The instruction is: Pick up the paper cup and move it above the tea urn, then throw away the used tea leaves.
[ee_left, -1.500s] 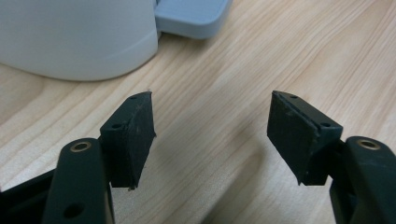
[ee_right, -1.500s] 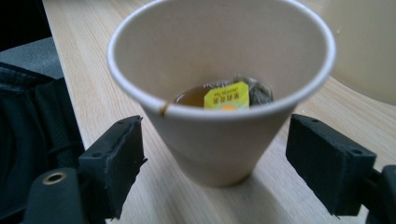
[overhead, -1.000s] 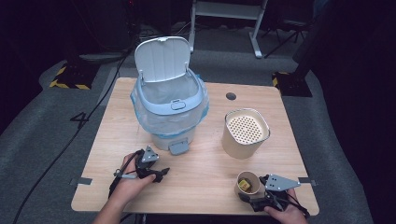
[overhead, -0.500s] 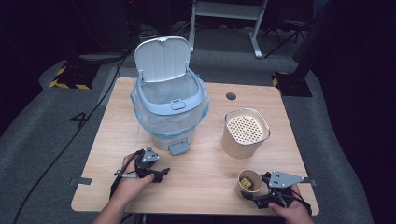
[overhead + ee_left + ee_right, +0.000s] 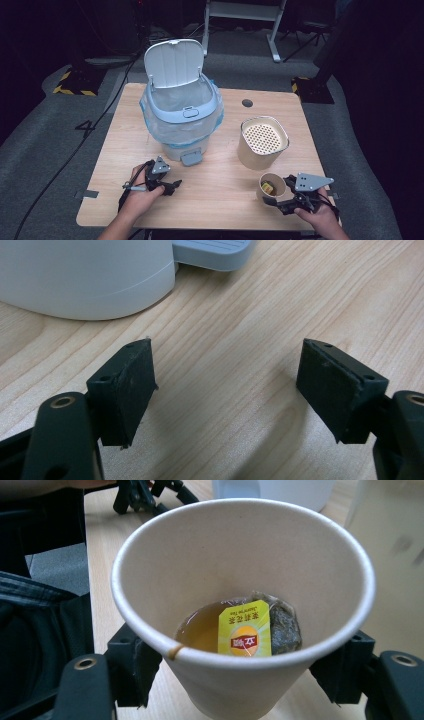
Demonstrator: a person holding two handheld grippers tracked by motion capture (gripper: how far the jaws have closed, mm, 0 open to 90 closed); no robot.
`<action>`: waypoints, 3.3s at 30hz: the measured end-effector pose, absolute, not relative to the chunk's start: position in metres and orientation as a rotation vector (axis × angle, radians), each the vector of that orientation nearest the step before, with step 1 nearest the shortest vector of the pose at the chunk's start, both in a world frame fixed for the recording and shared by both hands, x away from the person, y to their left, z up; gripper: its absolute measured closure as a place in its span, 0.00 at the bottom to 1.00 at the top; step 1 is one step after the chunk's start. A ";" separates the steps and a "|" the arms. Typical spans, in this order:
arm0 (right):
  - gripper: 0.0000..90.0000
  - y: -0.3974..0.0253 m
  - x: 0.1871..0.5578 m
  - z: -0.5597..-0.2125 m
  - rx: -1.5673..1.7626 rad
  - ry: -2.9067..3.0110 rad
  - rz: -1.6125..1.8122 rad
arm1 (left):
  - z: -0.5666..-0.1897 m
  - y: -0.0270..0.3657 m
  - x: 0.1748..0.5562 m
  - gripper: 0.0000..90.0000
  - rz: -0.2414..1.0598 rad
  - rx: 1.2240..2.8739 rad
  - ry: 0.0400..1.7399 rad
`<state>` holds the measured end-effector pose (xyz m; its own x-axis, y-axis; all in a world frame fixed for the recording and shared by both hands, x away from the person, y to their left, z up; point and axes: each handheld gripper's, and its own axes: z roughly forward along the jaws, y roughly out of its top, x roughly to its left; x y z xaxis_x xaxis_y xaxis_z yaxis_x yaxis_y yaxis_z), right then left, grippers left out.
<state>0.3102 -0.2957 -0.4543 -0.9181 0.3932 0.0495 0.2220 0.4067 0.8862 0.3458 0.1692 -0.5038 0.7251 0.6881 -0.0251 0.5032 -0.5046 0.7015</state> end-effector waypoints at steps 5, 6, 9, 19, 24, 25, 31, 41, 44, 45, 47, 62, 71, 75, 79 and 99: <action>0.33 -0.296 0.317 -0.439 0.528 2.481 1.542 | -0.504 0.170 0.347 0.26 0.338 2.213 0.901; 0.33 -0.296 0.318 -0.436 0.523 2.479 1.547 | -0.504 0.170 0.348 0.26 0.342 2.216 0.902; 0.34 -0.297 0.321 -0.426 0.514 2.472 1.547 | -0.504 0.170 0.348 0.26 0.342 2.215 0.904; 0.34 -0.301 0.334 -0.395 0.499 2.456 1.526 | -0.504 0.170 0.349 0.26 0.343 2.214 0.908; 0.34 -0.305 0.341 -0.380 0.489 2.441 1.531 | -0.504 0.169 0.349 0.26 0.346 2.214 0.910; 0.34 -0.305 0.343 -0.377 0.488 2.439 1.533 | -0.504 0.169 0.349 0.26 0.346 2.214 0.909; 0.34 -0.306 0.353 -0.367 0.483 2.432 1.523 | -0.504 0.169 0.348 0.26 0.349 2.208 0.924; 0.34 -0.306 0.375 -0.348 0.486 2.391 1.527 | -0.504 0.168 0.348 0.26 0.352 2.207 0.926; 0.34 -0.305 0.383 -0.344 0.490 2.386 1.515 | -0.504 0.168 0.348 0.26 0.352 2.207 0.926; 0.34 -0.304 0.386 -0.343 0.492 2.384 1.510 | -0.504 0.168 0.348 0.26 0.352 2.207 0.926; 0.34 -0.303 0.392 -0.341 0.499 2.383 1.504 | -0.504 0.168 0.348 0.26 0.350 2.208 0.928; 0.34 -0.301 0.439 -0.334 0.562 2.355 1.470 | -0.504 0.166 0.352 0.21 0.344 2.214 0.930; 0.34 -0.302 0.455 -0.339 0.597 2.345 1.427 | -0.504 0.166 0.352 0.21 0.345 2.217 0.928; 0.35 -0.302 0.455 -0.338 0.543 2.327 1.342 | -0.504 0.166 0.352 0.20 0.342 2.216 0.929; 0.35 -0.301 0.455 -0.337 0.486 2.303 1.271 | -0.504 0.166 0.352 0.20 0.342 2.215 0.931; 0.36 -0.289 0.443 -0.332 0.064 2.138 0.686 | -0.504 0.166 0.352 0.20 0.344 2.216 0.930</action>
